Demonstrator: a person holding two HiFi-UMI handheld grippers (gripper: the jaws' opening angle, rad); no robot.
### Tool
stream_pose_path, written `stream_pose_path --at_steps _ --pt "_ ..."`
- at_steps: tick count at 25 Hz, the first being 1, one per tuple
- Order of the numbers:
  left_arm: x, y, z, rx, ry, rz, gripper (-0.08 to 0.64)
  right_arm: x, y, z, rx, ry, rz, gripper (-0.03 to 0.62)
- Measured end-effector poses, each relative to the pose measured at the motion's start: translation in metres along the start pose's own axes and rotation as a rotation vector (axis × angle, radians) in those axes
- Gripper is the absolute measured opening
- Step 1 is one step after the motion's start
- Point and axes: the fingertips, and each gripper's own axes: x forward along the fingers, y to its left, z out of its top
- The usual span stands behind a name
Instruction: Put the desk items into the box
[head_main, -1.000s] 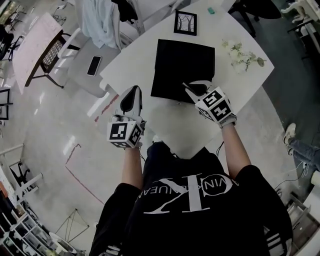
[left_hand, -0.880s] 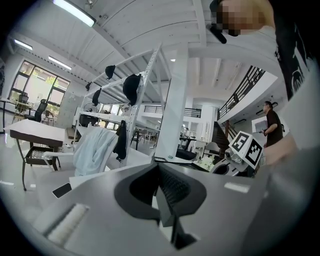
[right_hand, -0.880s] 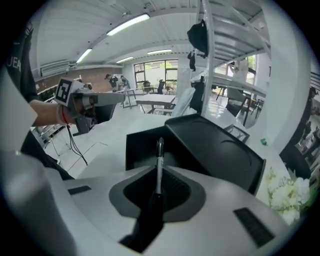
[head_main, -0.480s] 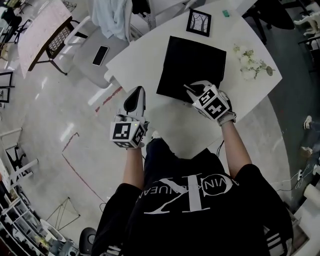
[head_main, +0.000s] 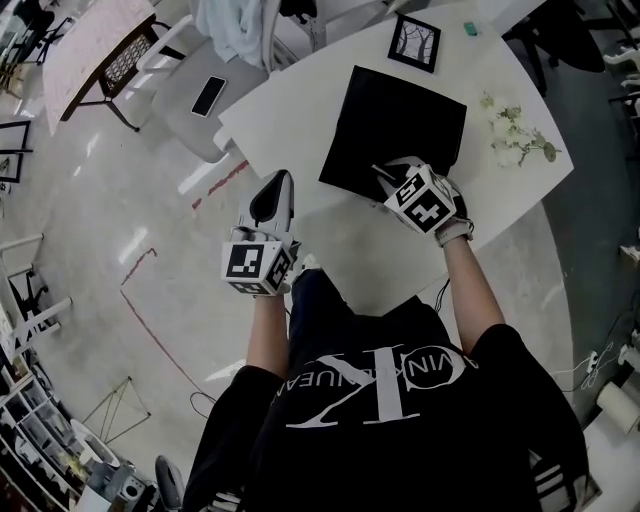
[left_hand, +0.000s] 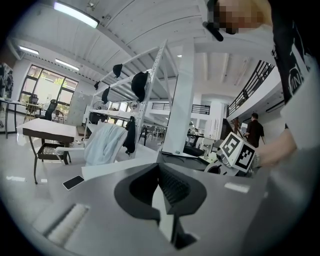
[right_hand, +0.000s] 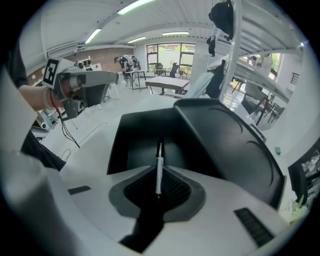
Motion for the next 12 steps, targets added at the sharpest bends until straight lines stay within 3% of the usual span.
stream_pose_path --at_steps 12 --pt "-0.0045 0.0003 0.0011 -0.015 0.003 0.015 0.011 0.0073 0.0022 0.0012 0.000 0.009 0.005 0.051"
